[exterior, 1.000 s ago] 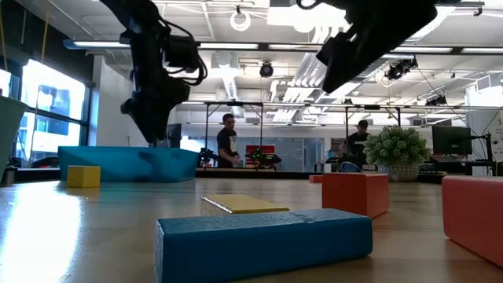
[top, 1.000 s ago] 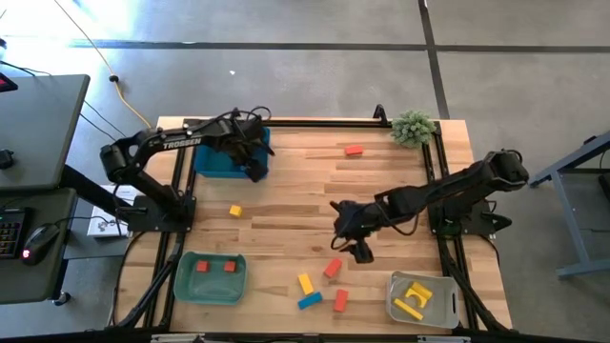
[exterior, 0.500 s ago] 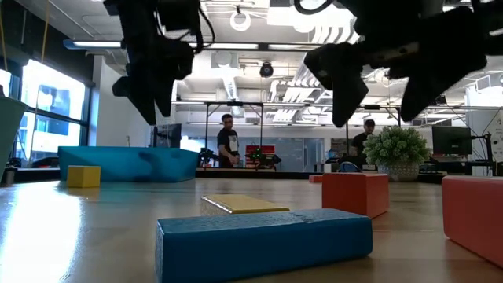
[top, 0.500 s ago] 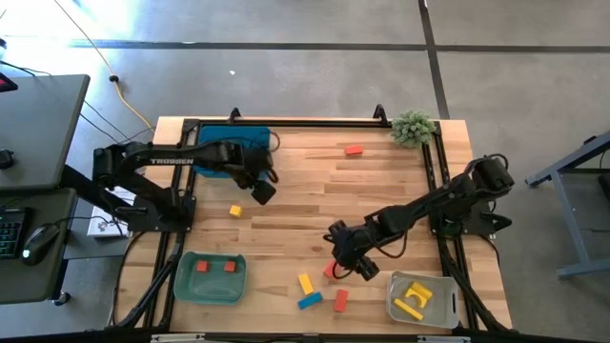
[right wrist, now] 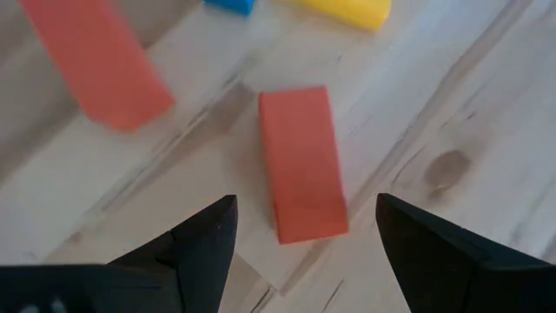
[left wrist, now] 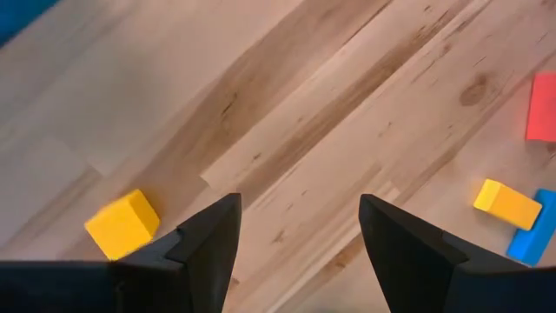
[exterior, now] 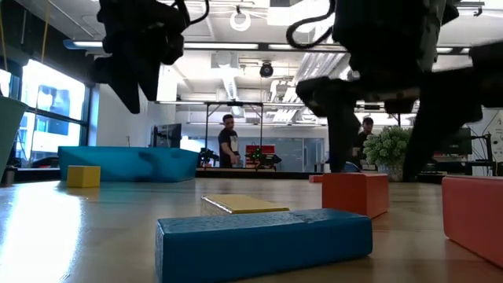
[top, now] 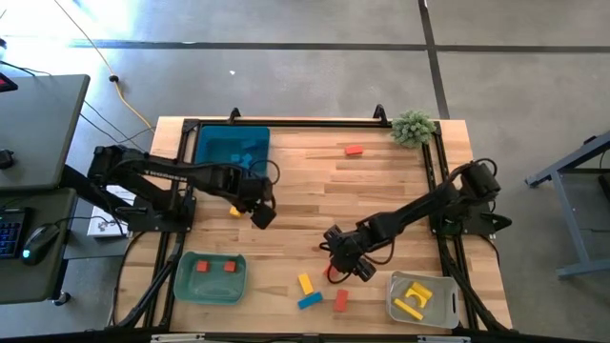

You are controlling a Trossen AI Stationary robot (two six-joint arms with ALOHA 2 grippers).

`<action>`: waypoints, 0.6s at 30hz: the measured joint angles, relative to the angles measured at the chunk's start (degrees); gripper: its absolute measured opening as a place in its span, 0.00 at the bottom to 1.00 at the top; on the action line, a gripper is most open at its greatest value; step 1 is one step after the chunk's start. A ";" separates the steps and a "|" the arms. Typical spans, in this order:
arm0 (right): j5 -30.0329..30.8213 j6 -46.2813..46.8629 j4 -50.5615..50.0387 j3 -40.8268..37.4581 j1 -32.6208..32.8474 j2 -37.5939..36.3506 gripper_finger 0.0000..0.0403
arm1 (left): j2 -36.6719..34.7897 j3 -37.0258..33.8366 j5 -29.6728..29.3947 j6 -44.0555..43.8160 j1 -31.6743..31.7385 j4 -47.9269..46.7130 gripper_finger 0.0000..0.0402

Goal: Sort & place blocks by color
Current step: Put the orange block into the green bin

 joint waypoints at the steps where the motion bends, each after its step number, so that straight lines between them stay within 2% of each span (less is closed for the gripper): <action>1: 0.01 -0.33 0.06 0.00 0.01 0.62 0.65 | 0.00 0.00 -0.34 -0.86 -0.55 0.00 0.56; 6: 0.15 -0.40 0.59 0.00 0.01 3.16 0.64 | 0.00 0.00 -0.62 -3.01 -2.45 0.12 0.56; 9: 0.12 -0.40 0.78 0.00 0.01 3.68 0.59 | 0.00 0.00 -0.72 -3.09 -2.83 0.24 0.56; 12: 0.19 -0.40 0.93 0.00 0.01 3.68 0.49 | 0.00 0.00 -1.23 -3.74 -2.83 0.24 0.56; 16: 0.14 -0.40 1.52 0.00 0.01 3.68 0.31 | 0.00 0.00 -1.50 -2.61 -1.94 0.24 0.56; 18: -0.05 -0.36 1.69 0.00 0.01 3.64 0.27 | 0.00 0.00 -1.49 -1.49 -1.24 0.24 0.56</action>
